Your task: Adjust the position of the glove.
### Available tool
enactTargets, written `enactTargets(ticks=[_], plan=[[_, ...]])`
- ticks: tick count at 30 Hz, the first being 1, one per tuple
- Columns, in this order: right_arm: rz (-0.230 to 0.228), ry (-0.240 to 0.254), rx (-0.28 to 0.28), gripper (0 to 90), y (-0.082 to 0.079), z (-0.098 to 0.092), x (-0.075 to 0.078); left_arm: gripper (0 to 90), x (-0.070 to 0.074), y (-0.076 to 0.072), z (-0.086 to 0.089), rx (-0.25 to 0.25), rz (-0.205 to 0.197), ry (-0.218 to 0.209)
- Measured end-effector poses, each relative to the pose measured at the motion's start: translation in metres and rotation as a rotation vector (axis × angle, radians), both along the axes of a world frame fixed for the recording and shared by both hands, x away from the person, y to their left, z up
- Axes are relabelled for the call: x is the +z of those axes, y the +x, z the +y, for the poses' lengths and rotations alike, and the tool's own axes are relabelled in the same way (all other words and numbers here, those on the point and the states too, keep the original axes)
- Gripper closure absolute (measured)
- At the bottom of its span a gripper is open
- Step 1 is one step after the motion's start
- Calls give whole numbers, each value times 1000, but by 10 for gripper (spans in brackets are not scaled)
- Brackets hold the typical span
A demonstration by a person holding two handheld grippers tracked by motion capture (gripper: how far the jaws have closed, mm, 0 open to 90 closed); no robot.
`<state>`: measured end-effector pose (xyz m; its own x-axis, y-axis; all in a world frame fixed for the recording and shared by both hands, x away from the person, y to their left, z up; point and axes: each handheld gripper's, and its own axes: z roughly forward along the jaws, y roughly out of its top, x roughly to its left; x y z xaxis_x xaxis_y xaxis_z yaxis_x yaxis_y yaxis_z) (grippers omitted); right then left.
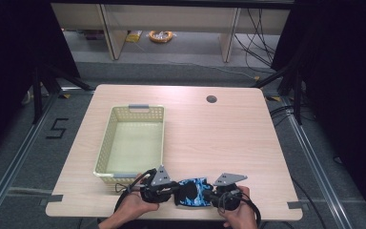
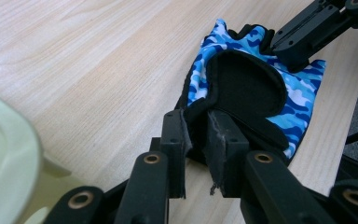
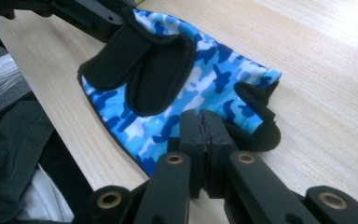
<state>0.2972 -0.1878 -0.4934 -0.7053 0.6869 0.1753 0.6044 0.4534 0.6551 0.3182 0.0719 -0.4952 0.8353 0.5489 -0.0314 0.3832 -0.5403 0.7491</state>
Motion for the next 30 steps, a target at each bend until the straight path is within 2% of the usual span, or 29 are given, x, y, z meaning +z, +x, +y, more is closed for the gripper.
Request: enactTargets(ticks=[3,4,5,6,7,8,9,10,11,12,13,14,15,16,17,18,19,20,22,24,26,27,28,30], plan=[[-18,27,-19,853,0,-1,-3,741,-1,-1,2,-3,8,-6],[-10,23,-21,818,0,-2,-2,716,-1,-2,3,11,18,-10],[1,24,-21,802,-1,-3,0,704,-1,-2,4,-3,12,-8],[8,41,-25,772,-1,-3,0,690,-1,-3,6,10,22,-6],[-4,39,-31,723,0,-4,3,669,-2,-5,9,26,36,-21],[-16,53,-74,661,-1,-5,6,650,-2,-6,12,23,43,-24],[-14,75,-85,647,-1,-6,8,636,-2,-7,15,43,58,-27],[-35,66,-97,630,0,-8,10,623,-3,-8,18,50,92,-46],[-55,63,-114,600,2,-11,10,616,-3,-8,20,62,102,-47],[-57,55,-130,581,2,-12,10,607,-4,-9,21,61,126,-63],[-41,52,-155,561,3,-12,9,599,-5,-9,22,73,148,-84],[-26,73,-160,544,5,-13,6,588,-6,-9,22,70,159,-84],[-10,69,-170,535,6,-12,5,580,-7,-10,22,95,192,-107],[6,82,-173,516,8,-11,2,576,-7,-10,22,86,204,-109],[17,79,-180,509,10,-11,1,575,-8,-10,21,91,204,-115],[40,71,-188,501,11,-9,1,574,-8,-9,21,84,203,-99],[33,53,-177,492,14,-9,-1,573,-8,-8,21,80,207,-98],[64,53,-191,488,15,-7,-2,572,-10,-9,18,103,227,-125],[73,41,-168,489,19,-4,-7,567,-10,-8,17,90,228,-107],[88,23,-160,505,19,-2,-8,567,-12,-8,15,86,239,-107],[86,18,-149,522,19,-2,-8,566,-13,-8,13,86,248,-110],[73,12,-157,534,18,-2,-9,566,-14,-8,13,89,266,-109],[46,13,-173,545,17,-1,-11,568,-14,-7,12,83,268,-114],[43,-8,-149,578,17,-3,-9,570,-14,-7,11,83,278,-117]])
